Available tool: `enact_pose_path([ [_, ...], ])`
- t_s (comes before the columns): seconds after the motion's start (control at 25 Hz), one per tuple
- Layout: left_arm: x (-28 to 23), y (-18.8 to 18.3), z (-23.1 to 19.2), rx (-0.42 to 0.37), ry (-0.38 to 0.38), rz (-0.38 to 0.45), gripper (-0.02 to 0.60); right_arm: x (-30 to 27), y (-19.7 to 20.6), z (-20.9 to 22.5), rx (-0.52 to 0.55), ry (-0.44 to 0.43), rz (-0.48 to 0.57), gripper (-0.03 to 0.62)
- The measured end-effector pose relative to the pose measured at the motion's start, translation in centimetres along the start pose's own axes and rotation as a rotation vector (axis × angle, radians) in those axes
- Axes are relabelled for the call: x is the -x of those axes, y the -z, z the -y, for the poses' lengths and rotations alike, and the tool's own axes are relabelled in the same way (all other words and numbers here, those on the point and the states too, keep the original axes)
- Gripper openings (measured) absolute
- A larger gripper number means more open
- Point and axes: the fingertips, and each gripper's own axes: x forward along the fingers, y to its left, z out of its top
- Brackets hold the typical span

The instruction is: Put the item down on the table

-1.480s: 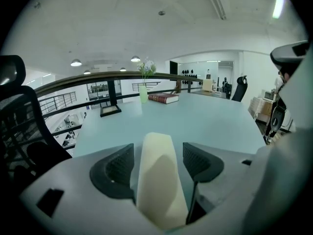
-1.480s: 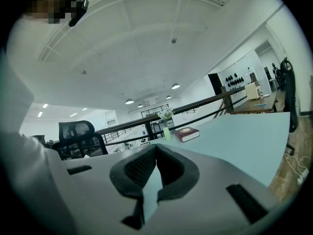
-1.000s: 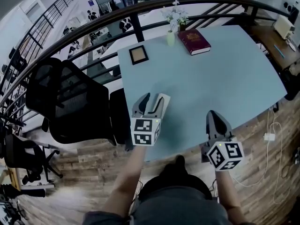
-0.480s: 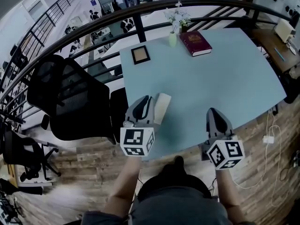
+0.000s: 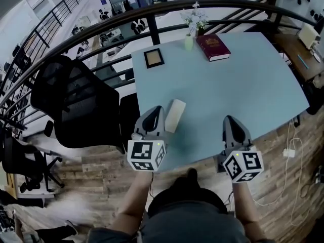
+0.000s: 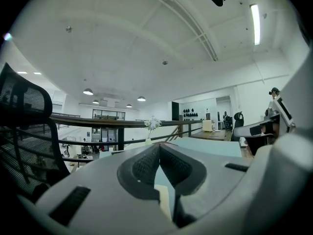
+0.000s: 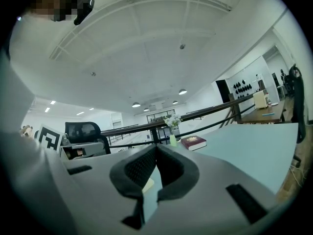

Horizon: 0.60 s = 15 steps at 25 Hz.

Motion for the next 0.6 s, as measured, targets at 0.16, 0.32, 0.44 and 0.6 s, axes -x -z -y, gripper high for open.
enact_pose_path([
  [0.16,0.26,0.34,-0.30,0.005,-0.003,-0.007,0.006,-0.08,-0.07,-0.37,0.033,-0.002,-0.003,0.002],
  [0.32,0.41,0.45,-0.17,0.004,-0.004,-0.009,0.006,0.01,-0.19,-0.41,0.048,-0.001,0.001,0.002],
  [0.44,0.33,0.60,-0.24,0.006,-0.006,-0.011,0.006,-0.10,-0.17,-0.38,0.047,-0.002,0.003,0.002],
  [0.6,0.52,0.70,-0.33,0.011,-0.011,-0.015,0.006,0.03,-0.17,-0.50,0.049,-0.004,0.001,0.002],
])
